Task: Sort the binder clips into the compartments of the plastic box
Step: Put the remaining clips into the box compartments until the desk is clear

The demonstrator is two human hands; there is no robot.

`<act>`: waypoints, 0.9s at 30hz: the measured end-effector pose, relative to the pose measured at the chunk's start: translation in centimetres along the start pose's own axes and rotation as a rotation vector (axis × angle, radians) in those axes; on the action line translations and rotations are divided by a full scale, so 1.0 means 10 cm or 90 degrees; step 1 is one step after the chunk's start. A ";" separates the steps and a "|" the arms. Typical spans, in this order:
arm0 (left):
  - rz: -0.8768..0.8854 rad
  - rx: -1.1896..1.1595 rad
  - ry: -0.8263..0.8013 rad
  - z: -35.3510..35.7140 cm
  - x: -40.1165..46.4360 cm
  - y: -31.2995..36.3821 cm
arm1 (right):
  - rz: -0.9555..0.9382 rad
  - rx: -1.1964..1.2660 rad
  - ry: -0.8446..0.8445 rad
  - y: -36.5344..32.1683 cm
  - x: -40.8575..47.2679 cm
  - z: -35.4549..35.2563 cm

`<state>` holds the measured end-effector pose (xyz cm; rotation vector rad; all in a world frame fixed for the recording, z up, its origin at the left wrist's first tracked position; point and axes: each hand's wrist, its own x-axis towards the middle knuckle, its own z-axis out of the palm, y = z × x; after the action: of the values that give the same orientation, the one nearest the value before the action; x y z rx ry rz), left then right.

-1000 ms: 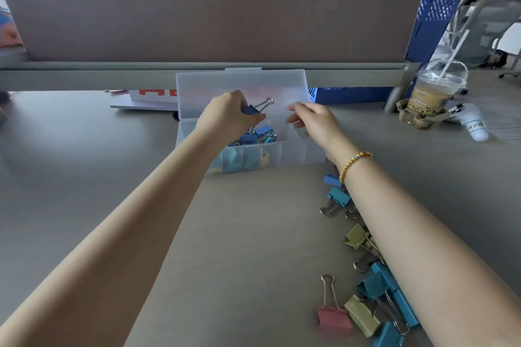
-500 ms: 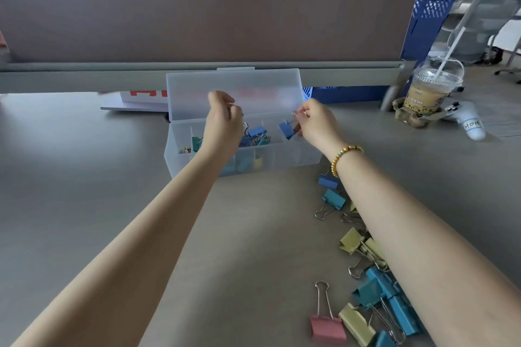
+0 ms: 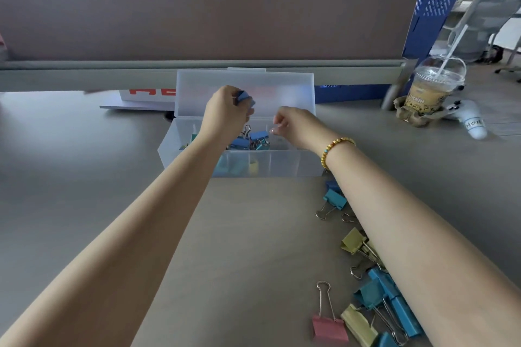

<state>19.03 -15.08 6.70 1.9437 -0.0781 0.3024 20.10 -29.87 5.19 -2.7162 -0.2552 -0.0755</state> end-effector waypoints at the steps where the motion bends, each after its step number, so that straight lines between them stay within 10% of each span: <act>1: 0.020 0.034 -0.008 0.01 0.02 0.00 | 0.006 0.026 0.031 0.04 0.00 0.02; 13: 0.017 0.535 -0.162 0.58 0.10 0.06 | 0.054 0.277 0.291 0.24 -0.19 -0.18; 19: 0.143 0.353 -0.099 0.53 -0.39 0.20 | 0.037 0.284 0.273 0.37 -0.63 -0.19; 27: 0.150 0.377 -0.316 0.84 -1.23 0.01 | 0.129 0.157 0.168 0.88 -1.35 -0.11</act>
<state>8.63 -23.88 0.83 2.5681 -0.6030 -0.0217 8.46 -40.46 1.51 -2.4374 0.0841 -0.3198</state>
